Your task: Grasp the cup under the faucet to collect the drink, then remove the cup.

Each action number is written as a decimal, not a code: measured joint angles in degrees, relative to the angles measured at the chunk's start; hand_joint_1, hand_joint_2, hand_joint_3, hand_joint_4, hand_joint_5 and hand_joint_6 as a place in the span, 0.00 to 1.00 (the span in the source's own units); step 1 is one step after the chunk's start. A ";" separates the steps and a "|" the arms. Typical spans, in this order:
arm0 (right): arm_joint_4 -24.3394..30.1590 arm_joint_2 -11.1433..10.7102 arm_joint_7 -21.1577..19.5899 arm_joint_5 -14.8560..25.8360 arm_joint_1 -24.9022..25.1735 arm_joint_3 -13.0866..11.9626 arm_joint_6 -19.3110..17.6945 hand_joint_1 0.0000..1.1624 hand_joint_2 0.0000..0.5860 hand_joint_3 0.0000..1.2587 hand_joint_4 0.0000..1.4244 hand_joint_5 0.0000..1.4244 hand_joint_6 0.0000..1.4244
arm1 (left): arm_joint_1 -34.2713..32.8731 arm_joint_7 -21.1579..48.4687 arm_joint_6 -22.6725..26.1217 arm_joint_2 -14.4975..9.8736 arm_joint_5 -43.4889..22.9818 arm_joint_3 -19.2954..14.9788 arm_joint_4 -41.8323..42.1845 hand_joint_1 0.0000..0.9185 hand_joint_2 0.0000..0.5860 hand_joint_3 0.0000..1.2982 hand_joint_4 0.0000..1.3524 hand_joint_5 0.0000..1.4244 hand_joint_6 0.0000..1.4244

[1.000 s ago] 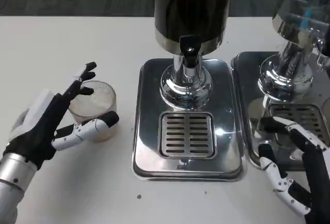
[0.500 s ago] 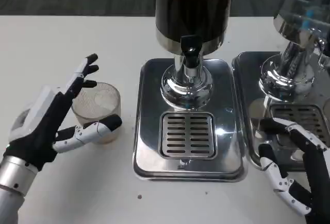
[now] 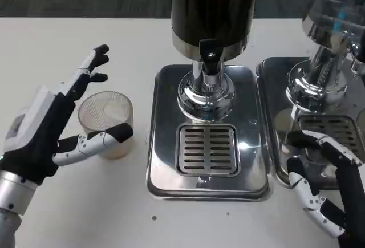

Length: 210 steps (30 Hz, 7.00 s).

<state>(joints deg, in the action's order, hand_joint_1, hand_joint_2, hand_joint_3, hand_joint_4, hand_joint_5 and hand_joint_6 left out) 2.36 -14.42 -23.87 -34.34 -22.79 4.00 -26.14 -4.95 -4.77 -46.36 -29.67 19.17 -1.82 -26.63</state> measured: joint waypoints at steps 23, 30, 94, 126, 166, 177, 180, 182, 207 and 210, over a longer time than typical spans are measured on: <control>0.33 -0.02 0.74 0.42 -1.17 -0.69 -0.47 0.29 0.72 0.33 0.28 0.24 0.24 | -6.73 7.28 0.25 -2.08 -1.64 1.22 -15.05 0.08 0.00 0.00 0.00 0.00 0.02; 0.34 -0.01 0.75 0.42 -1.22 -0.71 -0.67 0.29 0.72 0.33 0.29 0.25 0.24 | -7.95 8.18 0.12 -2.08 -2.93 1.34 -19.37 0.08 0.00 0.00 0.00 0.00 0.02; 2.57 -1.31 3.40 2.45 -2.84 -1.74 -1.02 0.31 0.71 0.34 0.29 0.28 0.25 | -13.44 -1.19 6.72 -2.46 3.94 10.13 -29.19 0.15 0.00 0.00 0.00 0.01 0.02; 2.82 -0.84 4.98 3.28 -3.50 -2.24 -0.95 0.34 0.77 0.43 0.31 0.28 0.25 | -13.52 -12.29 10.06 5.29 4.20 11.92 -28.90 0.17 0.06 0.15 0.21 0.38 0.55; 4.40 0.27 6.10 3.61 -4.23 -3.61 -0.49 0.34 0.83 0.47 0.32 0.29 0.25 | -15.11 -22.93 14.43 6.62 8.68 16.61 -30.02 0.41 0.11 0.31 0.38 0.59 0.78; 4.45 0.35 6.36 4.45 -4.44 -3.83 -0.49 0.33 0.83 0.47 0.32 0.29 0.25 | -13.22 -28.94 13.89 8.67 9.15 16.38 -30.09 0.39 0.16 0.44 0.53 0.71 0.89; 4.54 0.35 6.38 4.51 -4.45 -3.86 -0.49 0.33 0.83 0.47 0.32 0.29 0.25 | -13.03 -30.33 13.38 9.04 9.09 16.07 -30.15 0.39 0.17 0.46 0.55 0.74 0.91; 4.58 0.35 6.40 4.55 -4.45 -3.88 -0.49 0.33 0.83 0.46 0.32 0.29 0.25 | -12.92 -31.07 12.85 9.32 9.05 15.86 -30.23 0.39 0.18 0.48 0.57 0.75 0.93; 4.71 0.35 7.39 5.61 -4.49 -4.33 -0.53 0.32 0.83 0.45 0.32 0.28 0.25 | -8.91 -37.19 8.47 9.44 10.25 13.83 -28.17 0.39 0.20 0.55 0.65 0.81 0.98; 4.70 0.36 7.39 5.65 -4.48 -4.33 -0.64 0.32 0.83 0.45 0.32 0.28 0.25 | -7.94 -37.77 7.31 9.06 11.07 13.71 -25.49 0.40 0.19 0.55 0.65 0.81 0.98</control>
<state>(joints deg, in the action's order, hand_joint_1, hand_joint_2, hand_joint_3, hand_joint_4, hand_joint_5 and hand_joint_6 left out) 7.06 -14.06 -16.48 -28.70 -27.27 -0.33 -26.77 -12.90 -42.55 -39.05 -20.61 30.24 11.88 -52.12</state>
